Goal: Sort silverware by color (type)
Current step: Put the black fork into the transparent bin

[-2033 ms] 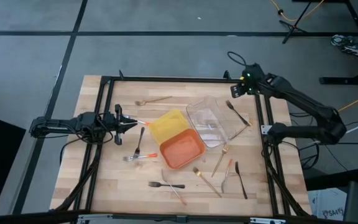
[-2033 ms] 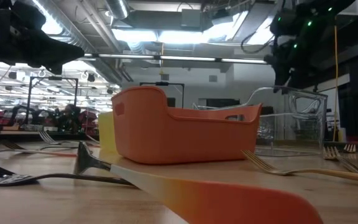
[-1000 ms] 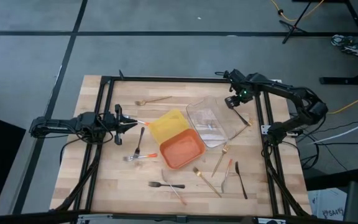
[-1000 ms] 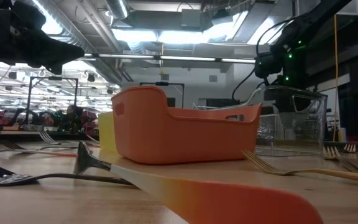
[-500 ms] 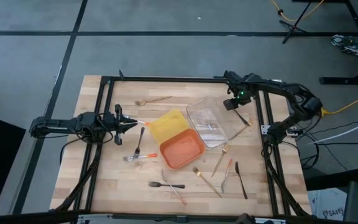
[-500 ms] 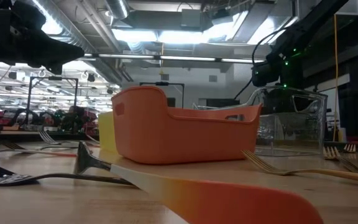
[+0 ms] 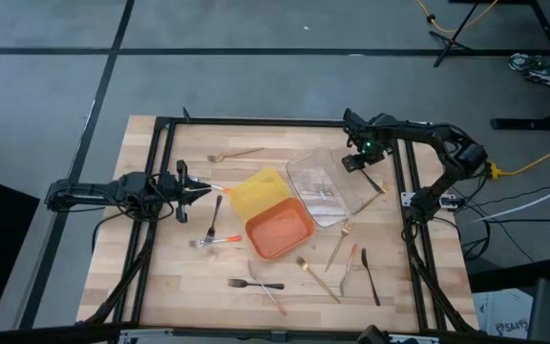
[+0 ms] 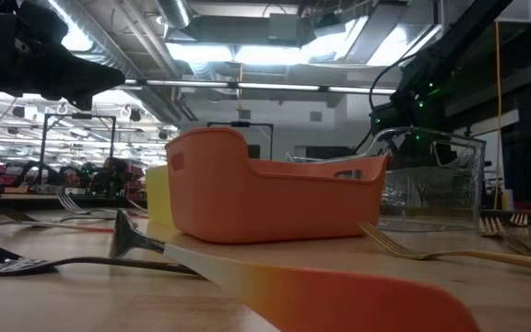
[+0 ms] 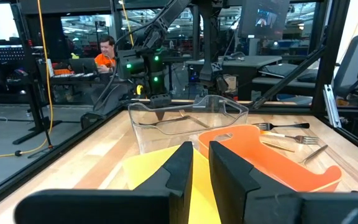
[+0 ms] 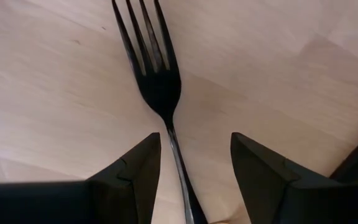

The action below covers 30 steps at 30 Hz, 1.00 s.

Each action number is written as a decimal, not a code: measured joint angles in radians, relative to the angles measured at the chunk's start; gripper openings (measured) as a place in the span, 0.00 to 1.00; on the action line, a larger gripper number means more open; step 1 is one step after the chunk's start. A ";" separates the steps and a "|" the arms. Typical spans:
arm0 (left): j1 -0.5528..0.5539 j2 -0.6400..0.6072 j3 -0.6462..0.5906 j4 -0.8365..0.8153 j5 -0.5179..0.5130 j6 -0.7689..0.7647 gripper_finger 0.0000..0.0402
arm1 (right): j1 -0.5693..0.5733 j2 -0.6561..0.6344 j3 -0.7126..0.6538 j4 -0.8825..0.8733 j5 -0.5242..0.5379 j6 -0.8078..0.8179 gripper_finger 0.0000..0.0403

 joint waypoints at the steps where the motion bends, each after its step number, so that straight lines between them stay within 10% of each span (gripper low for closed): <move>1: 0.000 0.000 0.000 0.000 0.000 0.000 0.11 | 0.000 0.004 0.000 0.001 0.000 0.000 0.46; 30: 0.000 0.000 0.000 0.000 0.000 0.000 0.11 | 0.001 0.080 0.002 0.021 -0.014 0.000 0.27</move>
